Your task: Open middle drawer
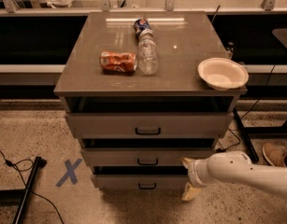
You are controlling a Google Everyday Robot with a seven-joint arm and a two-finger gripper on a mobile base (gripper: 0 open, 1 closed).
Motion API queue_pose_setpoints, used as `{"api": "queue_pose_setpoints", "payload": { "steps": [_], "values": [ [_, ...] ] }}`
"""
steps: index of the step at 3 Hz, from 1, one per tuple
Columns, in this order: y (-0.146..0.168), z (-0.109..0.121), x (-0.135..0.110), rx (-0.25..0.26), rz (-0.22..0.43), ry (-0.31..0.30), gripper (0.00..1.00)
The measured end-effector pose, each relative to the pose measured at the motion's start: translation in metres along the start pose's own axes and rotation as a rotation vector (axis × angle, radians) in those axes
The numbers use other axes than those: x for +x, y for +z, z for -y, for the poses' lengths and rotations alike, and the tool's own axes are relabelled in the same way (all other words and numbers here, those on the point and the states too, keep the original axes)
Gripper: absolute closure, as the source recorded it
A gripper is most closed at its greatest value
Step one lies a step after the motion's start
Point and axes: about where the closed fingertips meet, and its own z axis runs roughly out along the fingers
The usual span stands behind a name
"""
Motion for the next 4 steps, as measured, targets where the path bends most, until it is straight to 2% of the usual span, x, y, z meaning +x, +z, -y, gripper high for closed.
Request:
{"api": "queue_pose_setpoints", "payload": {
  "steps": [1, 2, 3, 4],
  "values": [
    [-0.013, 0.02, -0.003, 0.052, -0.012, -0.001, 0.0],
    [-0.011, 0.056, 0.0, 0.073, -0.024, 0.002, 0.0],
    [0.009, 0.074, 0.005, 0.054, -0.02, 0.017, 0.0],
    [0.033, 0.076, 0.009, 0.015, -0.017, 0.034, 0.15]
  ]
}}
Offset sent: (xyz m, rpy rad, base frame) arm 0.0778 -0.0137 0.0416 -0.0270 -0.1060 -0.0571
